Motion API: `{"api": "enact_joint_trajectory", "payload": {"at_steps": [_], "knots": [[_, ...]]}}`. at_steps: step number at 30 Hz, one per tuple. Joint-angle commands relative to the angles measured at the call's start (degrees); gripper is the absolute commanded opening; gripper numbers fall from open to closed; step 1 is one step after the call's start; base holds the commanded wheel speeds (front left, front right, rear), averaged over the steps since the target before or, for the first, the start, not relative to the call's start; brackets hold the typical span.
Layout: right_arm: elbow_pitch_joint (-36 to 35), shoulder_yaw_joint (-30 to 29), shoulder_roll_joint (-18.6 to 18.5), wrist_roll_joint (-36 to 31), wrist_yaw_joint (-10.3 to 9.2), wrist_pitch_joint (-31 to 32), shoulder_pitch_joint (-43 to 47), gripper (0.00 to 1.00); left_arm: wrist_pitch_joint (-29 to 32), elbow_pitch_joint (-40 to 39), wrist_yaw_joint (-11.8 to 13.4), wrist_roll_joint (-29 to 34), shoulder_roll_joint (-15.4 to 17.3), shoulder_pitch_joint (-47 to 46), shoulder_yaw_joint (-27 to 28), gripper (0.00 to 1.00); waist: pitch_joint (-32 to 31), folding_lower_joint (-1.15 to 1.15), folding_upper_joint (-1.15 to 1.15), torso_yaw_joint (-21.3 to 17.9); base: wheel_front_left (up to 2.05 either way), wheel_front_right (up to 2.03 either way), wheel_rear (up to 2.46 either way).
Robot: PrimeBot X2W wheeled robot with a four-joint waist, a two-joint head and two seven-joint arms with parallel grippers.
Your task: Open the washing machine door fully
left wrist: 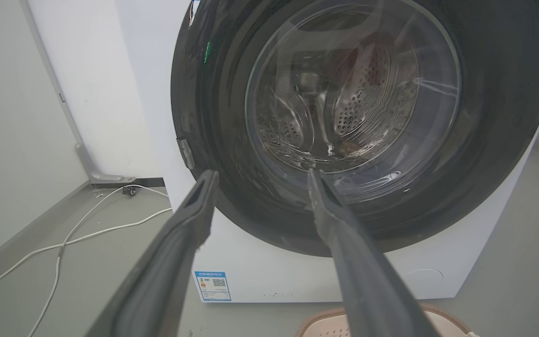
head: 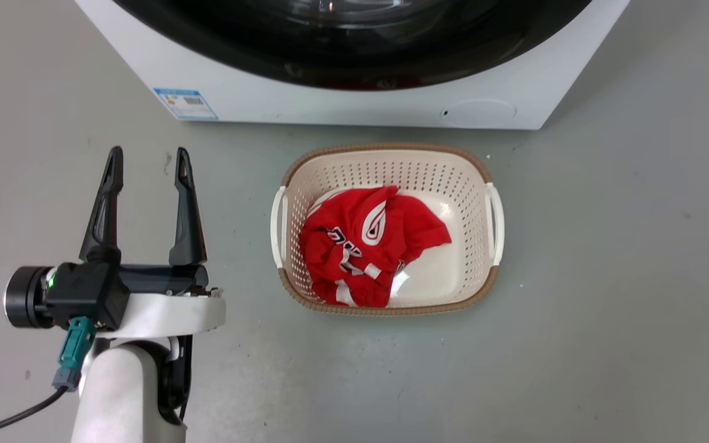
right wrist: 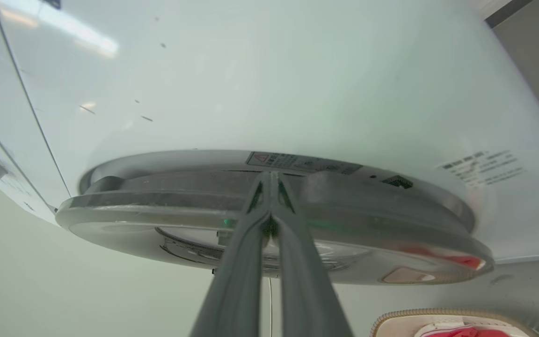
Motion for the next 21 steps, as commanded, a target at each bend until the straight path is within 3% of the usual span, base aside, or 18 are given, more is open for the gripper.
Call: {"api": "enact_joint_trajectory", "payload": {"at_steps": [1,11,21], "knots": [[1.33,0.44,0.97,-0.16,0.00,1.14,-1.82,0.00,-0.13,-0.28,0.07,-0.09,-0.05,-1.10,-0.27,1.00,1.38,-0.01,0.00,0.65,0.00,0.00,0.00],[4.25,1.70,3.51,0.55,0.00,9.42,-4.32,0.00,-0.13,0.29,0.43,-0.87,-0.08,-2.09,-0.66,1.00,2.88,-0.01,0.00,1.43,0.00,0.00,0.00],[1.49,0.34,1.80,3.66,0.00,22.59,-1.82,0.00,-0.13,1.02,0.91,-1.37,-0.09,-1.77,-1.26,1.00,1.50,-0.01,0.00,1.12,0.00,0.00,0.00]]}}
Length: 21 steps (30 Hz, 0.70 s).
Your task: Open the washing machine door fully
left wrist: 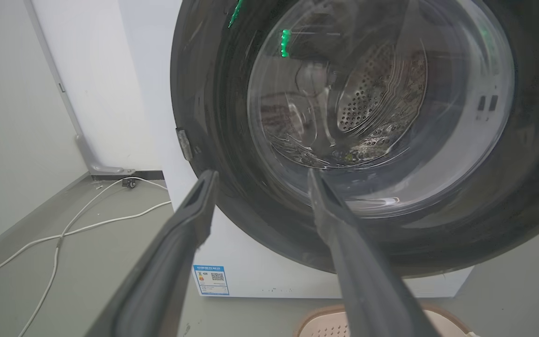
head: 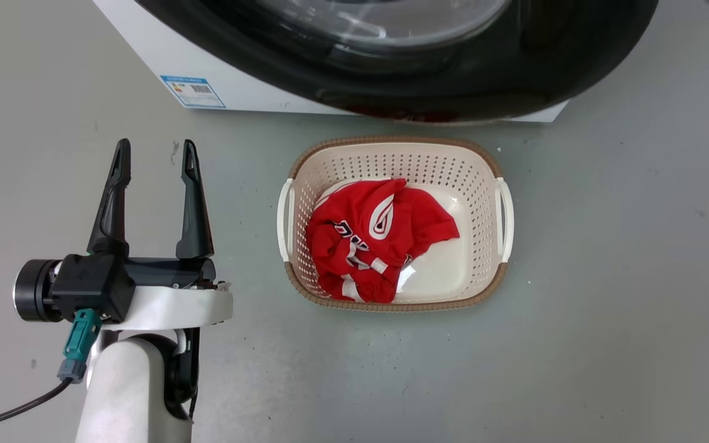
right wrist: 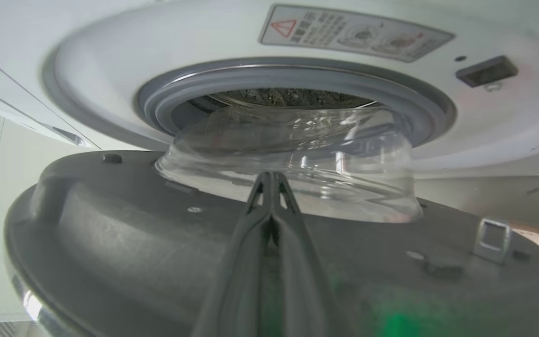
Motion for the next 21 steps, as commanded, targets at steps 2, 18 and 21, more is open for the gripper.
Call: {"api": "enact_joint_trajectory", "payload": {"at_steps": [2,18,21], "knots": [[-2.05,-0.19,-0.42,1.15,0.00,4.71,2.79,0.00,-0.13,0.38,0.11,-0.04,-0.04,0.16,-0.10,1.00,-1.18,-0.01,0.00,-0.29,0.00,0.00,0.00],[-16.68,0.66,-1.25,5.05,0.00,18.19,19.00,0.00,-0.13,2.14,0.72,-0.47,-0.03,5.14,-0.91,1.00,-10.51,-0.01,0.00,-1.35,0.00,0.00,0.00],[-20.62,1.78,-0.27,5.67,0.00,20.03,22.95,0.00,-0.13,2.29,0.92,-0.68,-0.03,6.40,-1.01,1.00,-12.30,-0.01,0.00,-1.18,0.00,0.00,0.00]]}}
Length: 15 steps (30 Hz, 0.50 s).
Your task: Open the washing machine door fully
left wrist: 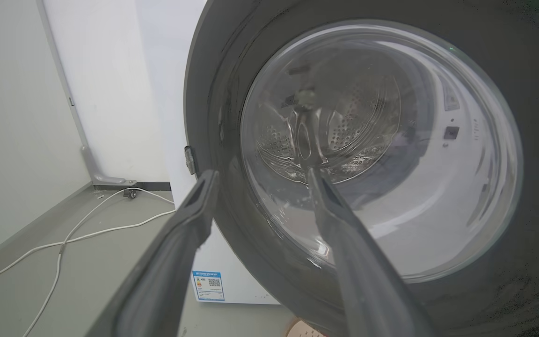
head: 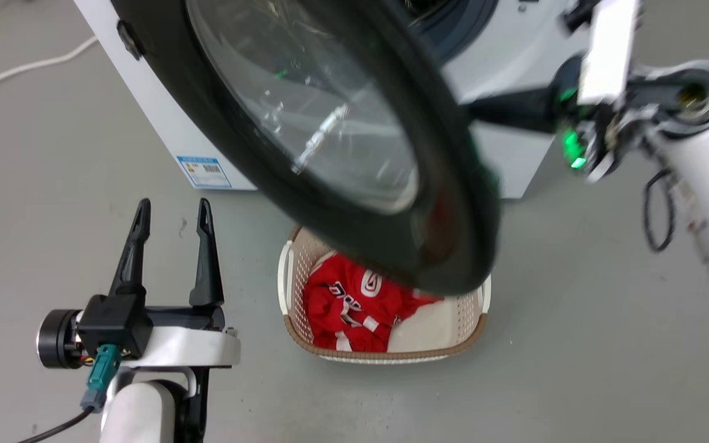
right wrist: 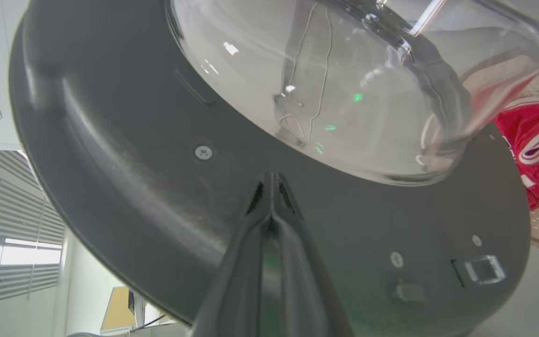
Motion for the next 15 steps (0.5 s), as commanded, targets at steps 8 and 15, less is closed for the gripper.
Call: {"api": "enact_joint_trajectory", "payload": {"at_steps": [8,15], "knots": [[-10.65,4.71,3.79,-0.37,0.00,-0.66,8.87,0.00,-0.13,0.44,0.61,-0.17,-0.01,2.51,-0.50,1.00,-3.61,0.00,0.00,0.74,0.00,0.00,0.00],[-17.38,8.81,5.60,-2.55,0.00,-5.86,13.04,0.00,-0.13,0.53,0.96,-0.47,-0.02,3.18,-1.25,1.00,-4.41,0.00,0.00,1.16,0.00,0.00,0.00]]}}
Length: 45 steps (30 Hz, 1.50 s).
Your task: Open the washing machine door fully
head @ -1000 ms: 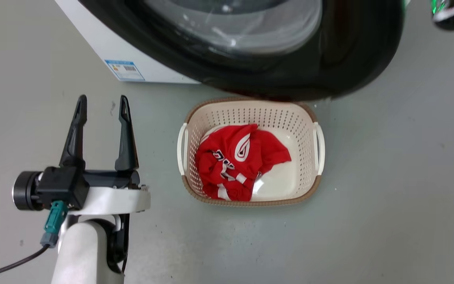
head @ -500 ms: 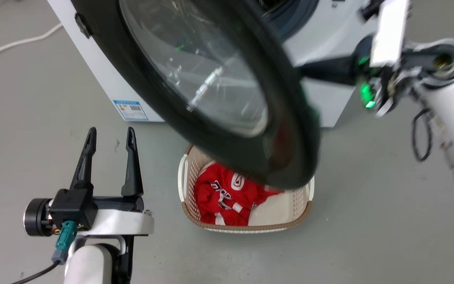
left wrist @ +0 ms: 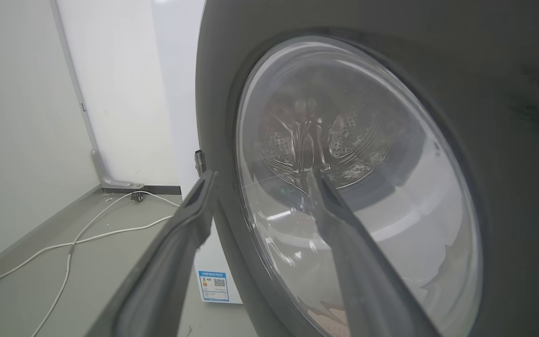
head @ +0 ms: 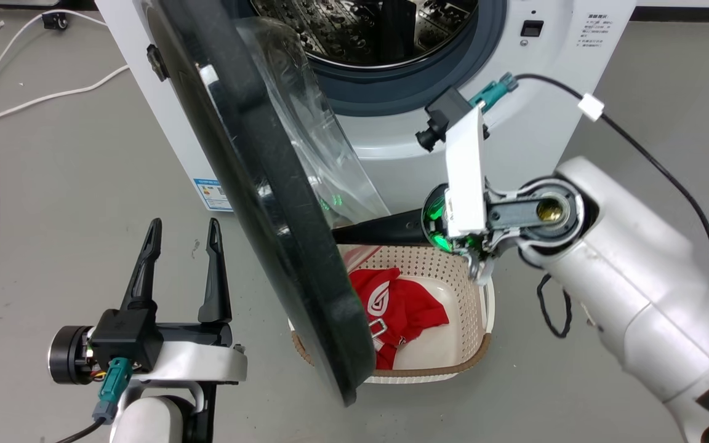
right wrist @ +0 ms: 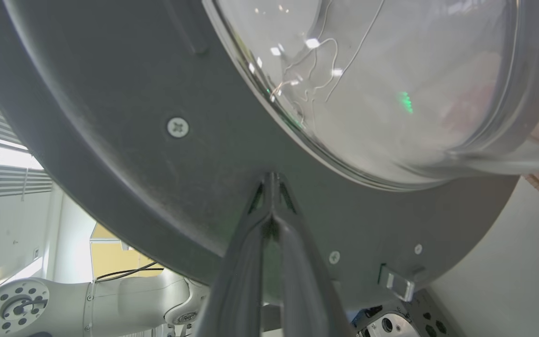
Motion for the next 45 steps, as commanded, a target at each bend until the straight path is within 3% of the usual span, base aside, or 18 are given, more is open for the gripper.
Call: {"api": "enact_joint_trajectory", "payload": {"at_steps": [1,6,16,17,18,19,20,27,32,34,38,45], "knots": [[-0.77,0.32,0.42,0.03,0.00,-1.21,1.50,0.00,-0.13,0.09,0.29,-0.38,-0.02,0.65,-0.17,1.00,-0.14,0.01,0.00,0.03,0.00,0.00,0.00],[-2.90,0.20,0.19,-0.78,0.00,-8.17,4.15,0.00,-0.13,0.23,0.61,-0.49,-0.02,0.94,-0.44,1.00,-0.79,0.01,0.00,-0.31,0.00,0.00,0.00],[-5.44,-6.90,-6.33,-7.36,0.00,-36.37,12.54,0.00,-0.13,0.71,0.78,-0.12,-0.02,3.10,0.62,1.00,-3.79,0.01,0.00,-2.11,0.00,0.00,0.00],[-5.97,-8.02,-7.02,-7.55,0.00,-39.27,14.04,0.15,-0.13,0.71,0.80,-0.05,-0.02,3.38,0.93,1.00,-4.14,0.01,0.00,-2.26,0.00,0.00,0.00],[-6.61,-8.96,-7.71,-7.74,0.00,-41.78,15.61,0.44,-0.13,0.66,0.79,-0.01,-0.01,3.64,1.19,1.00,-4.43,0.01,0.00,-2.39,0.00,0.00,0.00],[-7.21,-10.06,-8.33,-7.68,0.00,-44.36,17.14,0.86,-0.13,0.61,0.76,0.13,-0.02,3.91,1.39,1.00,-4.76,0.01,0.00,-2.48,0.00,0.00,0.00],[-8.09,-10.92,-8.97,-7.72,0.00,-46.67,18.92,1.00,-0.13,0.60,0.69,0.15,-0.03,4.22,1.53,1.00,-5.07,0.01,0.00,-2.54,0.00,0.00,0.00],[-13.18,-16.03,-12.37,-6.32,0.00,-61.25,33.82,1.00,-0.13,0.36,0.70,0.68,-0.02,6.08,2.65,1.00,-7.23,0.01,0.00,-2.90,0.00,0.00,0.00],[-15.89,-21.30,-12.68,-8.89,0.00,-65.27,45.67,1.00,-0.13,0.51,0.43,1.14,-0.01,7.66,3.37,1.00,-8.54,0.01,0.00,-3.47,0.00,0.00,0.00],[-14.36,-27.00,-12.07,-15.15,-0.01,-65.40,48.21,1.00,-0.13,0.54,0.33,1.29,-0.02,8.11,3.70,1.00,-8.80,0.01,0.00,-3.81,0.00,0.00,0.00],[-14.28,-39.83,-6.80,-31.37,-0.01,-65.35,52.54,1.00,-0.13,0.55,0.22,1.43,-0.01,8.50,4.15,1.00,-9.22,0.01,0.00,-4.15,0.00,0.00,0.00],[-23.67,-56.82,4.25,-62.18,-0.01,-65.36,56.95,1.00,-0.13,0.44,0.06,1.99,-0.01,8.29,4.30,1.00,-9.51,0.01,0.00,-4.31,0.00,0.00,0.00]]}}
